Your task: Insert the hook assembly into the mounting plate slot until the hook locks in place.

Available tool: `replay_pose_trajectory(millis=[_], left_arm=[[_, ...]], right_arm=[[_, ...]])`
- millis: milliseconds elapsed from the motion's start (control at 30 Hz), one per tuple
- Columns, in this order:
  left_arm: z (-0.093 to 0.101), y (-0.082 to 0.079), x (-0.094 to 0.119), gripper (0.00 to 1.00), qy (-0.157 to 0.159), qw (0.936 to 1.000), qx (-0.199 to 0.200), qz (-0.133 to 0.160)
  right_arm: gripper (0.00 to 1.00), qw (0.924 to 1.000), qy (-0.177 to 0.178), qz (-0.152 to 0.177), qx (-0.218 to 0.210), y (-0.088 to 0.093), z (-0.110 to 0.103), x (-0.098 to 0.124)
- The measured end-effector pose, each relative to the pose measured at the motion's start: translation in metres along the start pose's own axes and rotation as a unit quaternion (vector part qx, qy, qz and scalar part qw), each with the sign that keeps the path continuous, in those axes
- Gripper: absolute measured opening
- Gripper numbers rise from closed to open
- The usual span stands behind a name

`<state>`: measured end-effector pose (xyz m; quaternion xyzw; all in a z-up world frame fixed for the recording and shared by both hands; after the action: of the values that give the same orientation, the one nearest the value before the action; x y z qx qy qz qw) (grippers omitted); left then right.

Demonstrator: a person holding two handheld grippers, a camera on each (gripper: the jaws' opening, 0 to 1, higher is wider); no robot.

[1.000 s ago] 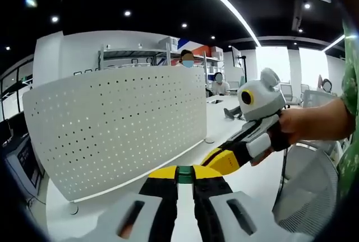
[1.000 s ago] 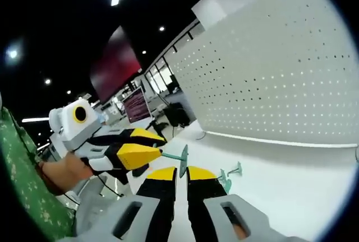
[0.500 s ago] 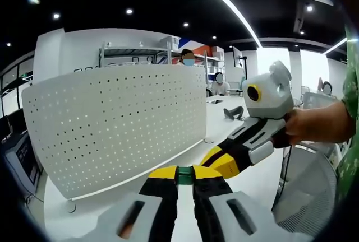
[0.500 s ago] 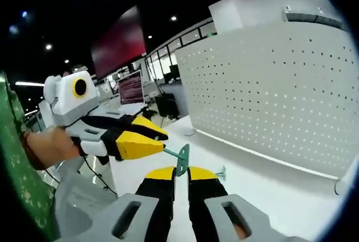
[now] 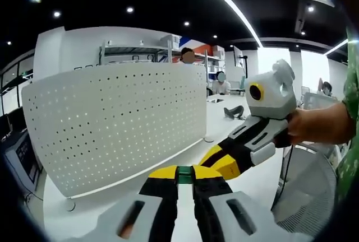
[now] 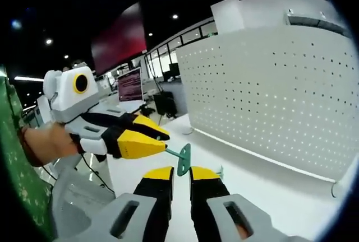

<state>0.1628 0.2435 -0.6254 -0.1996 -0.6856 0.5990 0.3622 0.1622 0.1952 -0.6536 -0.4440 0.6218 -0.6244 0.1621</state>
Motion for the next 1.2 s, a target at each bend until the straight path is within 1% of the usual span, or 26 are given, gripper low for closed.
replay_pose_trajectory(millis=[133,267,300,333,367,400,433,500,567,633,667,700,767,800,833,867,900,967,1033,1133,1200], left_arm=[[0.0,0.002,0.0,0.08,-0.001,1.0,0.0,-0.003],[0.0,0.003,0.0,0.08,0.0,1.0,0.002,-0.005],[0.0,0.003,0.0,0.08,-0.001,1.0,0.003,-0.004],[0.0,0.004,0.0,0.08,-0.002,1.0,0.005,-0.005],[-0.001,0.004,0.0,0.08,-0.003,1.0,0.006,-0.006],[-0.001,0.005,0.0,0.08,-0.004,0.9999,0.007,-0.007],[-0.001,0.005,0.0,0.08,-0.004,0.9999,0.008,-0.007],[-0.001,0.004,0.0,0.08,-0.003,0.9999,0.009,-0.006],[-0.001,0.003,0.001,0.08,-0.005,0.9999,0.01,-0.006],[-0.002,0.002,0.001,0.08,-0.006,0.9999,0.011,-0.005],[-0.002,0.002,0.001,0.08,-0.006,0.9999,0.012,-0.005],[-0.002,0.002,0.001,0.08,-0.007,0.9999,0.014,-0.005],[-0.002,0.001,0.002,0.08,-0.007,0.9998,0.019,-0.004],[-0.001,0.0,0.002,0.08,-0.007,0.9997,0.024,-0.002],[-0.001,0.0,0.002,0.08,-0.007,0.9996,0.027,-0.002],[-0.002,0.0,0.002,0.08,-0.009,0.9995,0.029,-0.003],[-0.002,-0.001,0.003,0.08,-0.009,0.9995,0.03,-0.002],[-0.002,-0.002,0.003,0.08,-0.009,0.9994,0.033,-0.001],[-0.001,-0.004,0.003,0.08,-0.008,0.9993,0.038,0.001],[-0.001,-0.005,0.002,0.08,-0.007,0.9991,0.042,0.002],[0.001,-0.006,0.001,0.08,-0.005,0.999,0.044,0.002]], right_arm=[[0.1,0.9999,-0.002,0.008,-0.013,-0.002,0.002,0.003],[0.1,1.0,-0.001,0.004,-0.009,-0.001,0.001,0.002],[0.1,1.0,0.003,0.007,0.006,-0.003,-0.001,0.002],[0.1,0.9994,0.013,0.009,0.03,-0.005,0.0,0.003],[0.1,0.9974,0.026,0.007,0.066,-0.007,-0.001,0.003],[0.1,0.9953,0.031,0.003,0.092,-0.007,-0.003,0.003],[0.1,0.991,0.036,-0.002,0.129,-0.007,-0.007,0.002],[0.09,0.9838,0.043,-0.013,0.174,-0.007,-0.012,0.0],[0.09,0.97,0.055,-0.014,0.236,-0.009,-0.018,-0.003],[0.08,0.961,0.064,-0.009,0.269,-0.012,-0.02,-0.004],[0.08,0.9576,0.069,-0.007,0.28,-0.013,-0.02,-0.004],[0.08,0.9523,0.082,-0.003,0.294,-0.015,-0.018,-0.005],[0.08,0.9495,0.081,-0.006,0.303,-0.013,-0.018,-0.007],[0.08,0.9444,0.084,-0.007,0.318,-0.012,-0.018,-0.008],[0.08,0.941,0.082,-0.011,0.328,-0.01,-0.02,-0.009],[0.07,0.9399,0.081,-0.015,0.331,-0.008,-0.02,-0.009],[0.07,0.9352,0.086,-0.013,0.343,-0.008,-0.021,-0.009],[0.07,0.9283,0.091,-0.009,0.36,-0.009,-0.021,-0.009],[0.06,0.9276,0.089,-0.01,0.363,-0.008,-0.023,-0.011],[0.06,0.9263,0.095,0.001,0.365,-0.013,-0.024,-0.012],[0.06,0.9248,0.097,0.002,0.368,-0.015,-0.024,-0.013]])
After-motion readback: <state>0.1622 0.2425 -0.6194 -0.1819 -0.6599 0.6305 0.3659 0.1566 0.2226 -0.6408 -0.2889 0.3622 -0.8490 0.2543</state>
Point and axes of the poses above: the point that each gripper's makers call its tool centre point, and the gripper's own axes: x roughly backward along the fingers, z roughly to its right, y roughly out of its underside, the point moved 2 cm from there along x, roughly backward along the fingers, and after that the axes turned 2 degrees about y, right-handed, at the moved point
